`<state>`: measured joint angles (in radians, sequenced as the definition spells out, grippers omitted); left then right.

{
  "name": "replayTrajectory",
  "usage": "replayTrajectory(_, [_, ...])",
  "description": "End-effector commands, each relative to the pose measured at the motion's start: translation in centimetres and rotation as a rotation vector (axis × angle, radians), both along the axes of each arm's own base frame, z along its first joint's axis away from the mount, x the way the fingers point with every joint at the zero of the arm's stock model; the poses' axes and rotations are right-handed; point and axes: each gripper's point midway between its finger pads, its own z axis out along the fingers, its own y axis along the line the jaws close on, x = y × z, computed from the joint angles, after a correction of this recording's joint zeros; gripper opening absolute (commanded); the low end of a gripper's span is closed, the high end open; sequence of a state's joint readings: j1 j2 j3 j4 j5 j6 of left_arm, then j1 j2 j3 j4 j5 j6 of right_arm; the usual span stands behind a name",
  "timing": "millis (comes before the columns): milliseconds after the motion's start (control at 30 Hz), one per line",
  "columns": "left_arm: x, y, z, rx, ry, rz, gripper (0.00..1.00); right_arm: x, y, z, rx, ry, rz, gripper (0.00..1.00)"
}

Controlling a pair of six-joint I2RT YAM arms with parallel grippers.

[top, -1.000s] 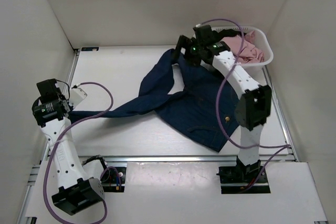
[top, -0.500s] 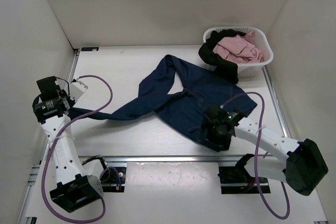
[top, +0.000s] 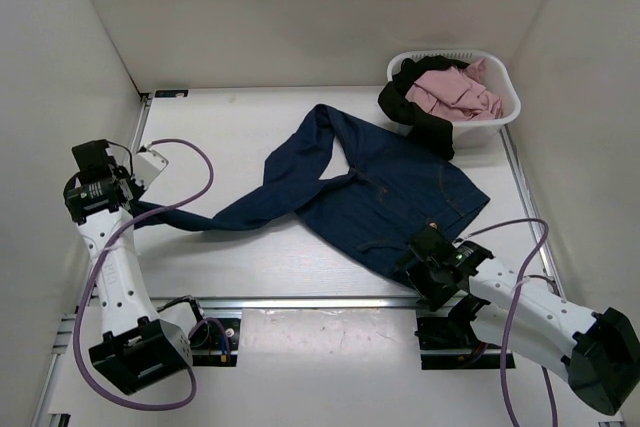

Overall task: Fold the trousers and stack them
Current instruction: Flatten the trousers out

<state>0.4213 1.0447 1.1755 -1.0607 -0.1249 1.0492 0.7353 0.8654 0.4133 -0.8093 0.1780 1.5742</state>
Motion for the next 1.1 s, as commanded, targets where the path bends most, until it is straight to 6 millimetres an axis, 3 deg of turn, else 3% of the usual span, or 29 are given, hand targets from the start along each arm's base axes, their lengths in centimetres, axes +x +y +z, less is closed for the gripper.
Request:
replayTrajectory(0, [1.1, -0.4, 1.4, 0.003, -0.057, -0.025, 0.14, 2.8, -1.1, 0.5, -0.005, -0.111, -0.259, 0.98])
replayTrajectory(100, [1.1, -0.4, 1.0, 0.000, -0.048, -0.025, 0.14, 3.9, -2.2, 0.2, -0.039, -0.162, -0.353, 0.91])
replayTrajectory(233, [0.8, -0.5, 0.9, -0.005, -0.051, -0.018, 0.14, 4.0, -2.1, -0.9, -0.054, -0.147, -0.372, 0.69])
replayTrajectory(267, [0.8, -0.5, 0.9, -0.005, -0.051, -0.018, 0.14, 3.8, -2.0, -1.1, -0.055, -0.133, -0.369, 0.52])
replayTrajectory(367, [0.6, -0.3, 1.0, 0.008, -0.057, 0.003, 0.14, 2.4, -3.4, -1.7, -0.108, -0.088, -0.386, 0.14])
replayTrajectory(400, [0.8, 0.0, 1.0, 0.022, -0.065, 0.011, 0.14, 3.0, -3.8, -0.8, -0.109, -0.138, -0.395, 0.00])
replayTrajectory(467, [0.7, 0.8, 1.2, 0.058, -0.069, 0.039, 0.14, 2.7, -6.0, 0.6, -0.184, -0.179, -0.405, 0.00])
replayTrajectory(533, [1.0, 2.2, 2.2, 0.138, -0.092, 0.068, 0.14, 3.2, -7.7, 4.1, -0.206, -0.270, -0.442, 0.00])
replayTrajectory(567, [1.2, 2.7, 1.9, 0.159, -0.079, 0.079, 0.14, 3.4, -9.5, 5.5, -0.267, -0.332, -0.468, 0.00])
replayTrajectory(600, [1.3, 3.1, 2.4, 0.180, -0.093, 0.094, 0.14, 1.9, -11.8, 6.6, -0.332, -0.337, -0.471, 0.00])
replayTrajectory(667, [1.9, 3.6, 1.5, 0.188, -0.065, 0.092, 0.14, 1.7, -13.4, 9.1, -0.351, -0.399, -0.496, 0.00])
replayTrajectory(767, [2.6, 3.8, 1.4, 0.168, -0.067, 0.112, 0.14, 1.9, -14.3, 10.1, -0.366, -0.464, -0.476, 0.00])
replayTrajectory(933, [3.4, 5.0, -1.1, 0.168, -0.028, 0.151, 0.14, 2.3, -14.9, 10.3, -0.432, -0.480, -0.462, 0.00])
replayTrajectory(1000, [2.9, 7.2, -2.1, 0.207, 0.021, 0.181, 0.14, 2.7, -15.4, 10.7, -0.450, -0.512, -0.474, 0.00])
replayTrajectory(1067, [3.5, 9.8, -1.2, 0.259, 0.007, 0.221, 0.14, 3.4, -16.3, 12.0, -0.489, -0.587, -0.480, 0.00])
